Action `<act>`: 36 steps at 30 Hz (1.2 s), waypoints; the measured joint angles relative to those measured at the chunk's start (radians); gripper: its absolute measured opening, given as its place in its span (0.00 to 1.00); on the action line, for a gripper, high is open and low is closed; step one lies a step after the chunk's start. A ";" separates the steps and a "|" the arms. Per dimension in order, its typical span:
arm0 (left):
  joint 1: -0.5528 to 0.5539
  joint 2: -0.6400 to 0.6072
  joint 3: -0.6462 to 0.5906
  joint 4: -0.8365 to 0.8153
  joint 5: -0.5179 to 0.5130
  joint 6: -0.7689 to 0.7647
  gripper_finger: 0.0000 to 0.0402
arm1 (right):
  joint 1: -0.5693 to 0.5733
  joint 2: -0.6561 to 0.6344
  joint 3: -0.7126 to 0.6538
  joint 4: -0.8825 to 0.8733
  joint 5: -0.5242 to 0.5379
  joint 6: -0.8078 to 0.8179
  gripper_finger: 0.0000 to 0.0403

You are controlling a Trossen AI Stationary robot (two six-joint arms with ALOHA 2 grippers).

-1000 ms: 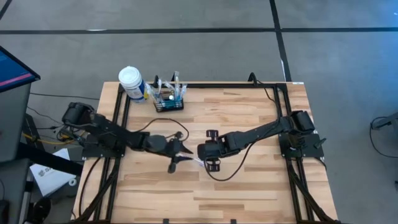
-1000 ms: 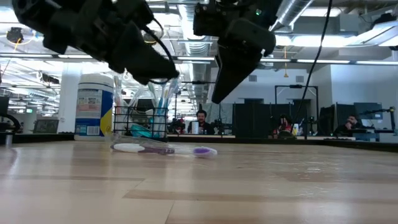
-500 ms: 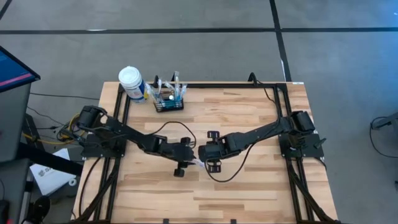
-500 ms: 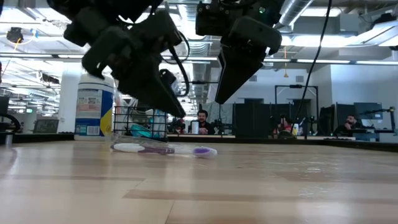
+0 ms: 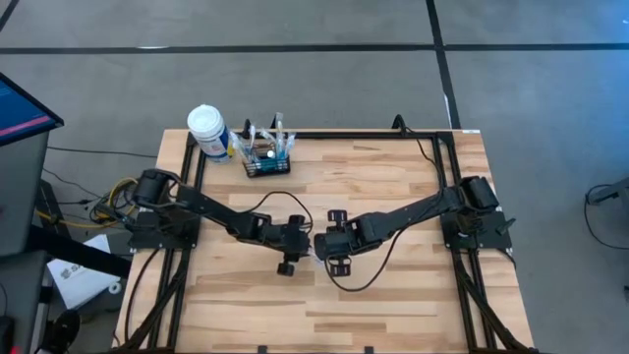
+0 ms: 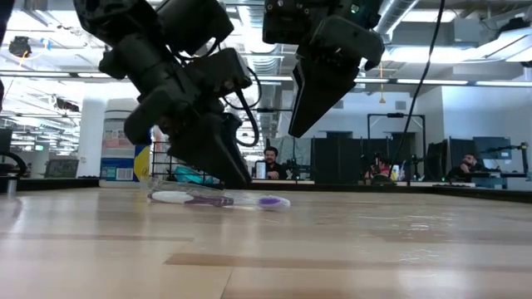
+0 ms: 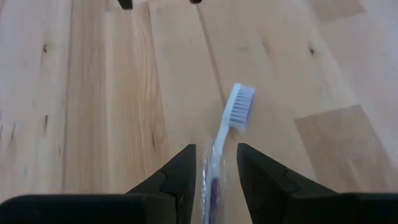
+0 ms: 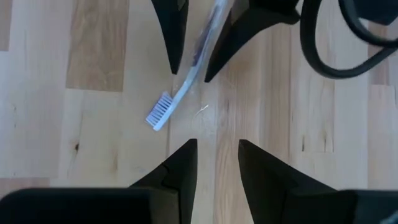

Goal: Pick & Place toothbrushing station
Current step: Put the purple toothbrush into the black wire organizer

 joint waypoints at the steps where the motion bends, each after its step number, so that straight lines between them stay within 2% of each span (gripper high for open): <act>1: 0.003 0.006 0.000 0.007 0.000 0.000 0.28 | 0.000 0.000 0.000 0.000 0.000 0.000 0.27; 36: 0.004 0.041 0.001 0.064 0.031 -0.006 0.26 | -0.005 0.000 0.000 0.003 0.000 -0.003 0.27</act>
